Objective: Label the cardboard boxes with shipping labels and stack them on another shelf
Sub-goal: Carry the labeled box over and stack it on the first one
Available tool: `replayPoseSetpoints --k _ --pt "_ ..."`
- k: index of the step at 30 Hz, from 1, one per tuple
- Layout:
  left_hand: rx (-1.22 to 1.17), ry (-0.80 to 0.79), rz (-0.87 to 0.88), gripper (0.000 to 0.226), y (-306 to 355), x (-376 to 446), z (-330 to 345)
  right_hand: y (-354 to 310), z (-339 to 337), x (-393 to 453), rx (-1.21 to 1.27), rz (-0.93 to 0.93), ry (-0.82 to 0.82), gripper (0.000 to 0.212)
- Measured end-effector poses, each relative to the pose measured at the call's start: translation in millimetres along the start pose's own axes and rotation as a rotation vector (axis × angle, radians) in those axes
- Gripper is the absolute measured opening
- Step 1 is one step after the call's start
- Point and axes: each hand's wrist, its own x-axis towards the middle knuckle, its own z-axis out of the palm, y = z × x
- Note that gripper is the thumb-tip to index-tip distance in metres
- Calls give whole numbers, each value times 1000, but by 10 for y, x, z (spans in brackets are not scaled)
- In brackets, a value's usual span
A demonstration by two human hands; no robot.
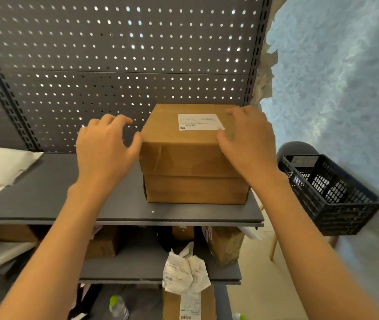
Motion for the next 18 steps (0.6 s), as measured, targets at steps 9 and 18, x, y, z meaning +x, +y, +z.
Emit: replayPoseSetpoints --k 9,18 --pt "246 21 -56 27 -772 -385 -486 -851 469 -148 -13 -326 3 32" --pt "413 39 -178 28 -1997 -748 -1125 -2192 1013 -444 49 -470 8 27"
